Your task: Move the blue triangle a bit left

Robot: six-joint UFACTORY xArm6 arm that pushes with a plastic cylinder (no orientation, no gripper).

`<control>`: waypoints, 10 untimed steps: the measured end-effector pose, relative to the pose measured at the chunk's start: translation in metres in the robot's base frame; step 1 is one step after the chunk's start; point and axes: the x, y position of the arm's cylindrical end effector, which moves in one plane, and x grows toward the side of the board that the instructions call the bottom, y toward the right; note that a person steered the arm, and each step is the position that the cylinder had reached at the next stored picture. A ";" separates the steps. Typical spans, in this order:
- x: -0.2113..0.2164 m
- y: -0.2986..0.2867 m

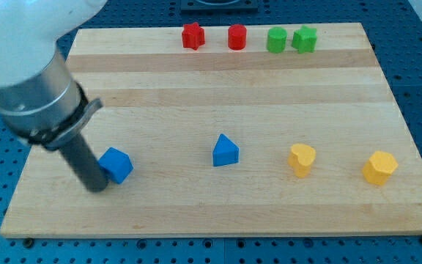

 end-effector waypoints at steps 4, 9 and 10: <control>-0.002 0.094; -0.053 0.147; -0.073 0.192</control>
